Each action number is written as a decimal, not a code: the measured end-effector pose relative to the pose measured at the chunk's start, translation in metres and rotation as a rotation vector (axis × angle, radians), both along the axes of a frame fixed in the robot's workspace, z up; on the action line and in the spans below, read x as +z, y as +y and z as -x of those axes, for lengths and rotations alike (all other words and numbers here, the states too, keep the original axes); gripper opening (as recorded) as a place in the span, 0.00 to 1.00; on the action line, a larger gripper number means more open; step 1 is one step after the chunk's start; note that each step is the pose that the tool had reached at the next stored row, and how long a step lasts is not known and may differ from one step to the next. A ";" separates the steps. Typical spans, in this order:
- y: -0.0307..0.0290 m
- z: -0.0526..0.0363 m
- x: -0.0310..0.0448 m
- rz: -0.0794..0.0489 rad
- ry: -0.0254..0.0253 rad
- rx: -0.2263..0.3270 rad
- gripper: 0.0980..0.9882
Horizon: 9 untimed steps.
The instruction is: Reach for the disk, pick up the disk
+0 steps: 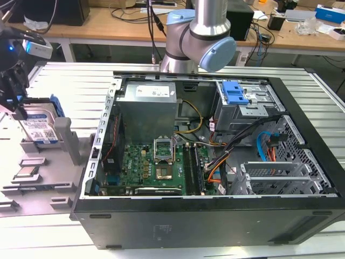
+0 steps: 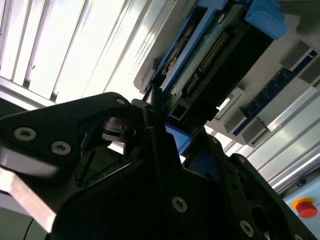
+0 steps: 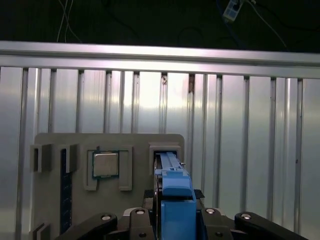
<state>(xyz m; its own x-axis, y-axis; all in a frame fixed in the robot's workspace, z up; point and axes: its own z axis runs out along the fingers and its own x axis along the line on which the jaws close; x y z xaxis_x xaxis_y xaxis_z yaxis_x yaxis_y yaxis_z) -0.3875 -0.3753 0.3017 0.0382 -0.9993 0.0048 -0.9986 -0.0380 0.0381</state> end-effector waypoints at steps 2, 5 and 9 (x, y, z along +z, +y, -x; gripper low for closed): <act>0.0000 -0.0001 0.0036 0.000 0.0000 0.000 0.30; 0.0003 -0.0001 0.0110 0.000 0.0000 0.000 0.30; 0.0006 -0.0002 0.0204 0.000 -0.0001 0.000 0.30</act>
